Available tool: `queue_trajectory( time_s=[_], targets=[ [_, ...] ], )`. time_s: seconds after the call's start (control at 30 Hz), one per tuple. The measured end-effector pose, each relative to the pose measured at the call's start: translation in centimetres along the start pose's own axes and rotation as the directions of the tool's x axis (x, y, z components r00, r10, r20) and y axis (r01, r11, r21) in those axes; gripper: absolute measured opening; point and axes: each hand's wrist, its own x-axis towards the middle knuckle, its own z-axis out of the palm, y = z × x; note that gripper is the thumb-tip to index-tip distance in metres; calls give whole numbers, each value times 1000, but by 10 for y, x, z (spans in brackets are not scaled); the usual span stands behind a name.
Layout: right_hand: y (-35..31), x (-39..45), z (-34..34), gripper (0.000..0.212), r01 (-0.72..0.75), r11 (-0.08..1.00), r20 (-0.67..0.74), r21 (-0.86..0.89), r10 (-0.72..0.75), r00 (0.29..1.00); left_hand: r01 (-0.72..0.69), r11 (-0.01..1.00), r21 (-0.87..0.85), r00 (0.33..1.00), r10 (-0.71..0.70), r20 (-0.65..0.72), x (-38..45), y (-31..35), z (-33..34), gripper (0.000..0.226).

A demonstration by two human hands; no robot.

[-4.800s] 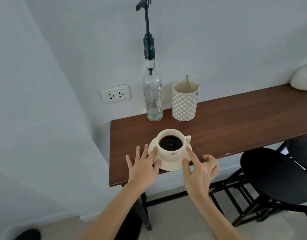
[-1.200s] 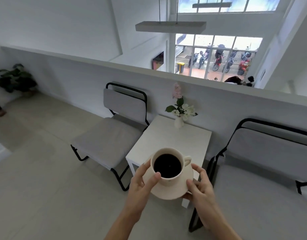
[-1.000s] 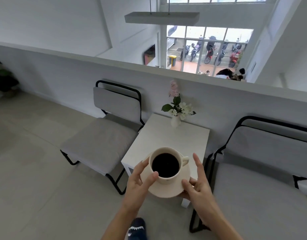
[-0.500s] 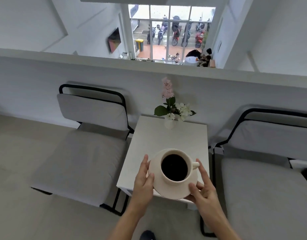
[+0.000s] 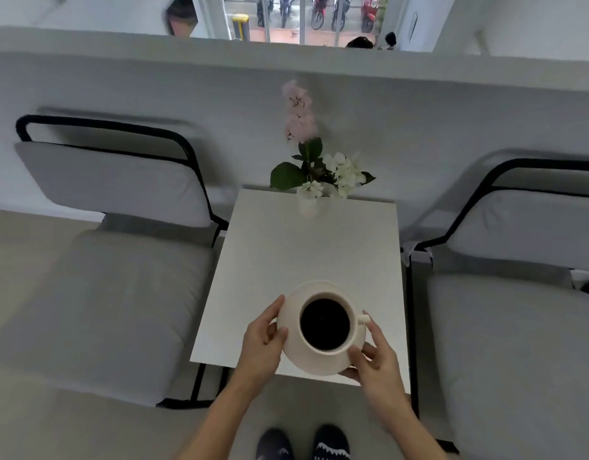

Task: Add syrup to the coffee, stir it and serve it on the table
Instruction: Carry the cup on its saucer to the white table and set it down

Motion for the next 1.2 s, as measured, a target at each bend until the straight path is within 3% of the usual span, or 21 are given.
queue_trajectory(
  time_s=[0.23,0.57,0.97,1.2],
  targets=[
    [56,60,-11,66,-81,983,-43,-162,75,996,73,993,87,997,-74,3,64,-59,16,59],
    [121,124,-2,65,-115,962,-70,-246,100,993,126,958,257,991,-131,-1,129,-121,16,58],
    [151,166,8,64,-161,959,-122,-234,136,983,82,888,452,996,-93,1,169,-146,14,55],
    [148,173,11,62,-96,945,-119,-311,61,991,42,873,486,999,-40,-14,179,-149,15,56]
  ],
)
